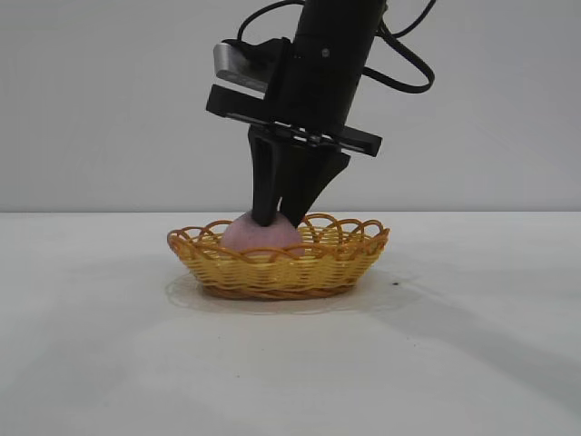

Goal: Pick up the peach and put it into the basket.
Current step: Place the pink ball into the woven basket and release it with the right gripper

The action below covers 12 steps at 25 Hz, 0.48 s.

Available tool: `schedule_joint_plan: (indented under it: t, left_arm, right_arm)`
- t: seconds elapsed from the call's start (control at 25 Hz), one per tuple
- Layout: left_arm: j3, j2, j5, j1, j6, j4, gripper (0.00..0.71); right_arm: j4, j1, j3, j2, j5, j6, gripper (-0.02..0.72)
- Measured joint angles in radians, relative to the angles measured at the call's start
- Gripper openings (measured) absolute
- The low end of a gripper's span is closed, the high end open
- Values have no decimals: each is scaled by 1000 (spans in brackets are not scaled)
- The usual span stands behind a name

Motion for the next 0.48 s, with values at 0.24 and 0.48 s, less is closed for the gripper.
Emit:
schedule_joint_plan:
  t: [0.24, 0.48]
  left_arm:
    - [0, 0, 0, 0, 0, 0, 437]
    - [0, 0, 0, 0, 0, 0, 437]
  right_arm:
    - [-40, -44, 1, -113, -36, 97, 380]
    - [-242, -264, 10, -150, 23, 326, 407]
